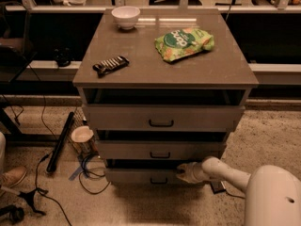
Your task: Open bottom drawer
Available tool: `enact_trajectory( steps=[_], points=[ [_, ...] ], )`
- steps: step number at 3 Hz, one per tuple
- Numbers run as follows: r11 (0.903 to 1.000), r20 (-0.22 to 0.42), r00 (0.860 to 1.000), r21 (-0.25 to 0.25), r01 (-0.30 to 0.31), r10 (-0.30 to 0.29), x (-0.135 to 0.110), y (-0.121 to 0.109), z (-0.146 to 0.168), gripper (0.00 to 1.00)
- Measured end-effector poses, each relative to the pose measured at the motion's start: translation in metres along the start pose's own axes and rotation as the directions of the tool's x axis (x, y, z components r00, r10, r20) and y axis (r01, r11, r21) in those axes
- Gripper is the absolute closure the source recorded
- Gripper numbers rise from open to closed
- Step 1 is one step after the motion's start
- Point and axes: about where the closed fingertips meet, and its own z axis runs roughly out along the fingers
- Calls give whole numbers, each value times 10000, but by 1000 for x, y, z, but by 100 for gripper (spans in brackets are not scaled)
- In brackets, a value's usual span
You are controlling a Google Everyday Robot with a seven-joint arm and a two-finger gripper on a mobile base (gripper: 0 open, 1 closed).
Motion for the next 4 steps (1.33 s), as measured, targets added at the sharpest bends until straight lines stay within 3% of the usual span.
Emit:
enact_trajectory(
  steps=[1,2,3,4],
  points=[
    [10000,0,10000,0,0,0,0,0,0,96],
    [10000,6,10000,-15,0,0,0,1,1,0],
    [10000,6,10000,-15,0,0,0,1,1,0],
    [9990,200,9991,209,-389,385,-1,3,-3,0]
  ],
)
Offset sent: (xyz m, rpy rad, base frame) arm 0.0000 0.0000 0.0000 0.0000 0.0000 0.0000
